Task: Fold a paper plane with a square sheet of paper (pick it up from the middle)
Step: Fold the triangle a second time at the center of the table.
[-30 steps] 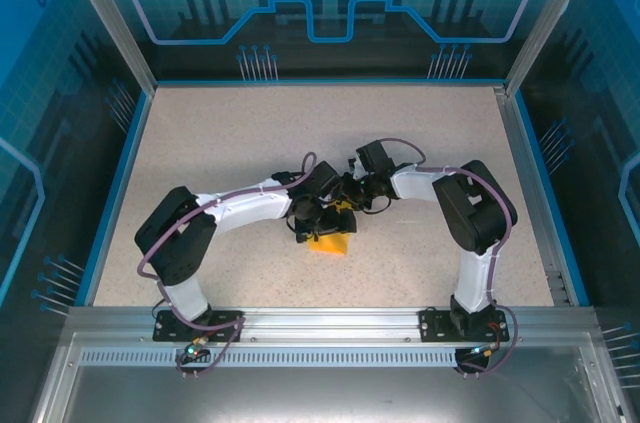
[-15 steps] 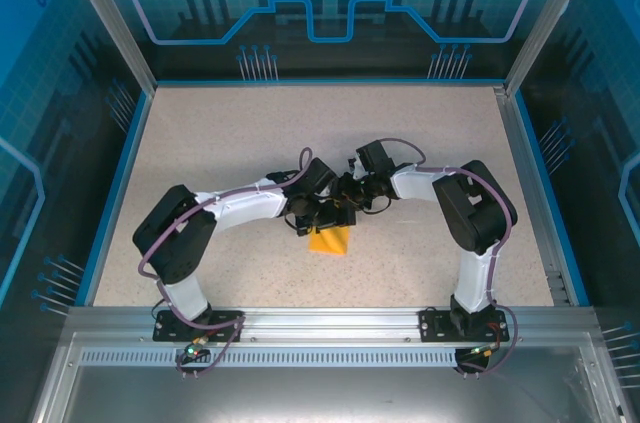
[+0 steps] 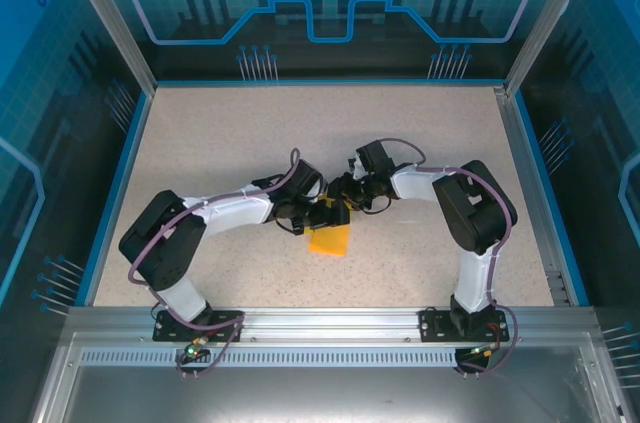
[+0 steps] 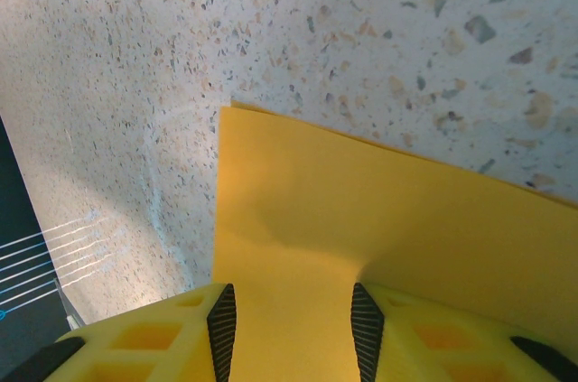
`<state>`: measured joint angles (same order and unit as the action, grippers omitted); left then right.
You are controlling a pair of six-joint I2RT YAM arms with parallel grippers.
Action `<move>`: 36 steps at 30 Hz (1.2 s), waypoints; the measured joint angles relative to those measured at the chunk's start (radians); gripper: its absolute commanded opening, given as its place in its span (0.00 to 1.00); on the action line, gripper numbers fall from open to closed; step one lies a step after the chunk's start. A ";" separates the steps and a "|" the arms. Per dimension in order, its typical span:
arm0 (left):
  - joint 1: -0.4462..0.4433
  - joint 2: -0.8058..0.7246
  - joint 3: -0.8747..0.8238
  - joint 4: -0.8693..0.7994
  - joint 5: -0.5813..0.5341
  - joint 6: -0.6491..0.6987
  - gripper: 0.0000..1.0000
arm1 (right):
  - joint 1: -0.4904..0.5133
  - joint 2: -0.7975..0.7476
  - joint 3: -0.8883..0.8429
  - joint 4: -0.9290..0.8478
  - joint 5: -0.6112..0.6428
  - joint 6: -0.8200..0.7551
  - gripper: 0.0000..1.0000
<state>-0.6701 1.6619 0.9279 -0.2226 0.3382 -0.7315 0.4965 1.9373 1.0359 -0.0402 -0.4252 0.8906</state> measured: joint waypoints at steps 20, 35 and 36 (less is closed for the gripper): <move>0.000 -0.106 -0.130 0.199 0.158 -0.079 0.78 | 0.000 -0.002 0.013 -0.018 -0.004 -0.005 0.42; 0.000 -0.010 -0.098 0.229 0.152 -0.072 0.70 | -0.103 -0.171 -0.119 -0.057 -0.051 -0.098 0.51; 0.000 -0.009 -0.098 0.229 0.149 -0.071 0.69 | -0.110 -0.203 -0.136 -0.064 -0.055 -0.109 0.51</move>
<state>-0.6701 1.6531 0.8295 0.0059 0.4870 -0.8024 0.3866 1.7344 0.9001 -0.1043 -0.4801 0.7815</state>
